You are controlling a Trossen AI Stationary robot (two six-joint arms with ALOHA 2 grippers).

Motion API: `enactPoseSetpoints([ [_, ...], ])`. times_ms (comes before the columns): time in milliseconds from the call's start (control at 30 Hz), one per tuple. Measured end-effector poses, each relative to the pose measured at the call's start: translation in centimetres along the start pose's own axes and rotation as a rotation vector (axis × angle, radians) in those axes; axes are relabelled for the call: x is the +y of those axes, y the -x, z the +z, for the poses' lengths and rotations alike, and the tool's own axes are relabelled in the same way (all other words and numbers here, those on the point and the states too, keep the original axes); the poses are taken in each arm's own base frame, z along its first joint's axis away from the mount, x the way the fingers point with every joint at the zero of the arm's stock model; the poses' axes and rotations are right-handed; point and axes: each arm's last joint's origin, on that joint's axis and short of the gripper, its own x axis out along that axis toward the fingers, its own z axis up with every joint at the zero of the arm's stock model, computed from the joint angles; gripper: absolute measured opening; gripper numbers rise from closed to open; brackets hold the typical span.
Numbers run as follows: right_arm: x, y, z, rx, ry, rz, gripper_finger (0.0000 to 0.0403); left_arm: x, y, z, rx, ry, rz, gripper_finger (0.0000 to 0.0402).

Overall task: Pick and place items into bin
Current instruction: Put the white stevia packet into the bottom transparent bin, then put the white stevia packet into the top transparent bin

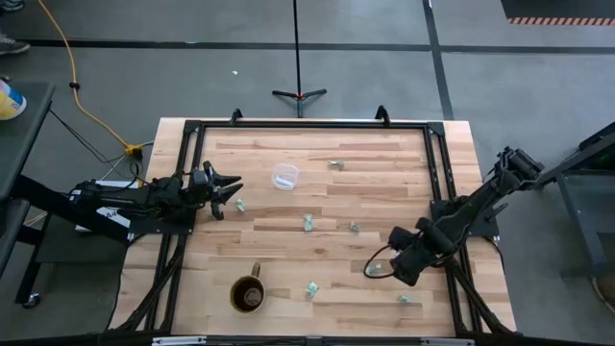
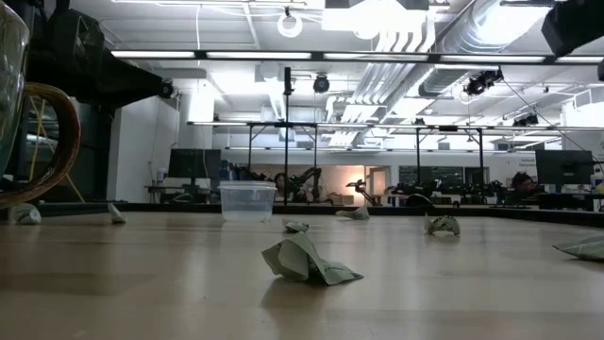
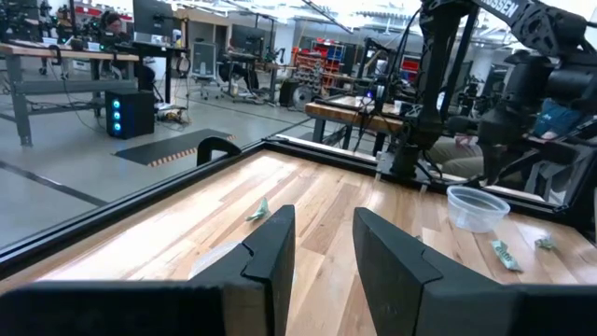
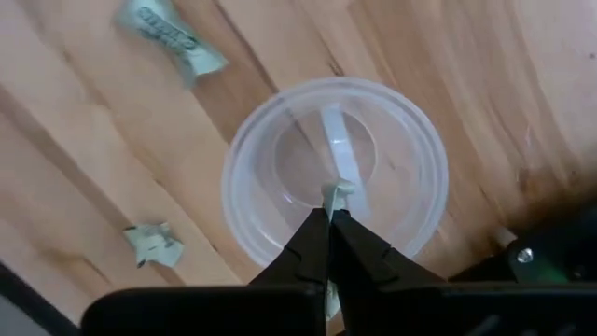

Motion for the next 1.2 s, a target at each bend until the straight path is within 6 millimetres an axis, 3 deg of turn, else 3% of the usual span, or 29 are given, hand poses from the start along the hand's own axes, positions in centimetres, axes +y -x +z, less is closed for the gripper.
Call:
enactPoseSetpoints([
  [200, -0.2, -0.4, 0.0, -0.005, -0.024, -0.019, 0.0038, 0.0, 0.0, 0.0, 0.0, 0.0, 0.0, 0.0147],
  [367, -0.3, -0.4, 0.1, -0.057, -0.027, -0.034, 0.0093, 0.0, 0.0, 0.0, 0.0, 0.0, -0.001, 0.0147],
  [533, -0.2, -0.3, 1.4, -0.308, -0.016, -0.072, 0.0149, 0.0, 0.0, 0.0, 0.0, 0.0, 0.0, 0.0147],
  [667, 0.2, 0.2, 4.2, -0.557, 0.049, -0.065, 0.0179, 0.0, 0.0, 0.0, 0.0, 0.0, 0.0, 0.0147],
  [867, -1.0, 0.7, 9.2, -0.677, 0.086, -0.074, 0.0201, 0.0, 0.0, 0.0, 0.0, 0.0, 0.0, 0.0147],
  [1200, -7.9, 1.4, 17.2, -0.695, 0.179, -0.066, 0.0218, 0.0, 0.0, 0.0, 0.0, 0.0, 0.0, 0.0147],
])
